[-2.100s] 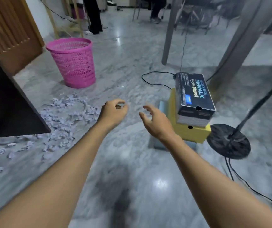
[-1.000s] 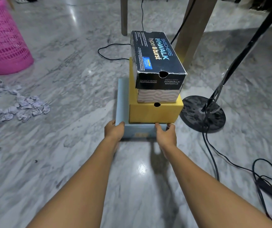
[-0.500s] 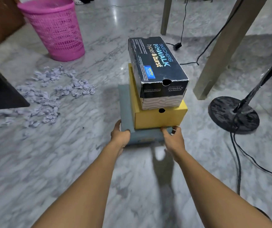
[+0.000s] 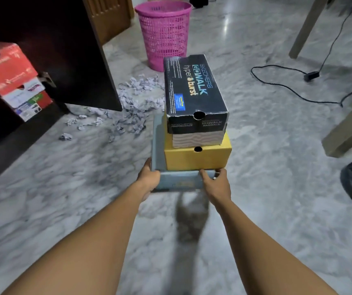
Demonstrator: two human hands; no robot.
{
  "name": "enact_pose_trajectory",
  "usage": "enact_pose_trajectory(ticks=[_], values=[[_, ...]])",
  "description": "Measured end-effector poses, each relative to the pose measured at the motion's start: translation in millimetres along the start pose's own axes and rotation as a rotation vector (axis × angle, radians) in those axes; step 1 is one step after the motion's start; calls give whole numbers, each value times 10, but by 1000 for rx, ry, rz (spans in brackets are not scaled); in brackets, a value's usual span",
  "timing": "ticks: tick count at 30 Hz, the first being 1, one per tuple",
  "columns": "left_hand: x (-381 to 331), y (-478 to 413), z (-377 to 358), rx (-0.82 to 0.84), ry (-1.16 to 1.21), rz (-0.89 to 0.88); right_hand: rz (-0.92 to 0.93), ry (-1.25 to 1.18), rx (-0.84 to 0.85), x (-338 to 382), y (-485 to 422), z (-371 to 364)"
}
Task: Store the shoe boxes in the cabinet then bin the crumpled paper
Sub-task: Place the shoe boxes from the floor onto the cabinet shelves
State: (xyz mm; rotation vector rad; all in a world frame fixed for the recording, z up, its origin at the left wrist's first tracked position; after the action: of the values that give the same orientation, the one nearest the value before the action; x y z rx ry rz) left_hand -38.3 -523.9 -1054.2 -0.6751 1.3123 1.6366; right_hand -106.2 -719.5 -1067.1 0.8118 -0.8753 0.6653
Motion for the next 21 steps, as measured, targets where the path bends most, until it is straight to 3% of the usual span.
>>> enact_pose_trajectory(ticks=[8, 13, 16, 19, 21], values=[[138, -75, 383, -46, -46, 1, 15, 28, 123, 98, -67, -235], [33, -103, 504, -165, -334, -28, 61, -104, -125, 236, -83, 107], [-332, 35, 529, -367, -230, -243, 275, -151, -243, 595, -143, 330], [-800, 352, 511, -461, -99, -475, 477, -234, -102, 1065, -121, 420], [-1061, 485, 471, -401, -71, -598, 545, -234, 40, 1334, -50, 402]])
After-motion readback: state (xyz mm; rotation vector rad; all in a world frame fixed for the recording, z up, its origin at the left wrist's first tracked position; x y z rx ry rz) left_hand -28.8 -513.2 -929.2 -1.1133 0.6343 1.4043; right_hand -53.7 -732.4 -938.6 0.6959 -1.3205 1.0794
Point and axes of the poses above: each hand's wrist, its own y-axis away from the middle knuckle, its own z-axis out of the back of the hand, x = y × z, the point moved 2 cm from there along -y, towards the middle knuckle, and after that the axes turned 3 degrees about -z, right-handed, at the moved point
